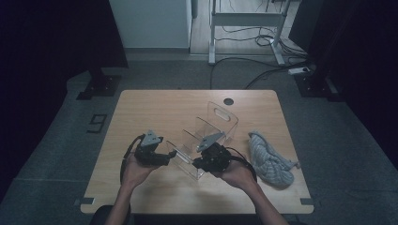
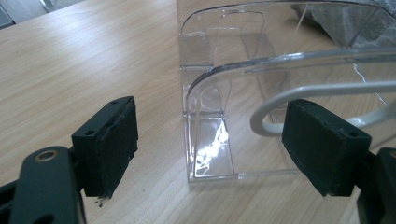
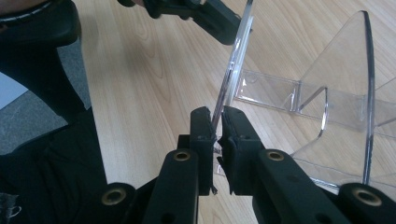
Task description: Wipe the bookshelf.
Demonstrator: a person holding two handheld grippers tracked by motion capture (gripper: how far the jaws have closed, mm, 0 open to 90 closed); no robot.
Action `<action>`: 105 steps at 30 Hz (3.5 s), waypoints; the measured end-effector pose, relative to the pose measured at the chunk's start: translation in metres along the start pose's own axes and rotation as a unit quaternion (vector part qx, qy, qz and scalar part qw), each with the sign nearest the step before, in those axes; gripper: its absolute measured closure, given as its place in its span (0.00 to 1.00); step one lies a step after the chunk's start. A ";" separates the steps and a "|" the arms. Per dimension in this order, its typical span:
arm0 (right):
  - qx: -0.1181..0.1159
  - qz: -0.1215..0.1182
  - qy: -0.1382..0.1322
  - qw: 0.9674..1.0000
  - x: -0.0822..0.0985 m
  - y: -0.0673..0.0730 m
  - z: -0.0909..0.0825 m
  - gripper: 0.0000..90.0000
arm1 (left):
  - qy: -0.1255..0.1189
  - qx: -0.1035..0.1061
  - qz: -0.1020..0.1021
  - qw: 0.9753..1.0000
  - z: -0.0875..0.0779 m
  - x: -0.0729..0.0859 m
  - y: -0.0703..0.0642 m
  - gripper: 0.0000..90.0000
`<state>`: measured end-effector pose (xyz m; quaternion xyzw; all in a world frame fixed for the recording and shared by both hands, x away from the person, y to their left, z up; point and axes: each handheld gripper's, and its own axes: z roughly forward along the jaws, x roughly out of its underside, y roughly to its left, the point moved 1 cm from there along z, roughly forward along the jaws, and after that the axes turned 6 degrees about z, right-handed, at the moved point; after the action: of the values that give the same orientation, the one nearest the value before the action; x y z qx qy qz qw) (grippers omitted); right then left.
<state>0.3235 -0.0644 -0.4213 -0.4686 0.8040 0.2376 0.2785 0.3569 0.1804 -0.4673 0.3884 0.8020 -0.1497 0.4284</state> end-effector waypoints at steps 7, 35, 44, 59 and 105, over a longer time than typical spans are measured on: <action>-0.006 0.000 0.002 1.000 -0.002 0.003 0.003 0.91 | 0.001 -0.013 0.008 1.000 0.005 0.000 -0.002 0.21; 0.058 0.043 0.000 0.997 0.023 -0.030 -0.040 0.51 | 0.006 -0.019 -0.003 1.000 -0.001 0.007 0.002 0.43; 0.118 0.090 0.015 0.989 0.056 -0.062 -0.065 0.44 | 0.007 -0.017 -0.005 1.000 -0.005 0.009 0.003 0.47; 0.197 0.195 0.035 0.960 0.121 -0.114 -0.078 0.35 | 0.006 -0.023 -0.011 1.000 -0.012 0.014 0.001 0.47; 0.226 0.273 0.021 0.935 0.175 -0.134 -0.069 0.72 | -0.008 -0.010 -0.028 1.000 -0.029 0.028 -0.005 0.50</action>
<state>0.3553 -0.2776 -0.5047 -0.1603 0.9391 0.1066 0.2846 0.3274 0.2074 -0.4736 0.3607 0.8103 -0.1569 0.4343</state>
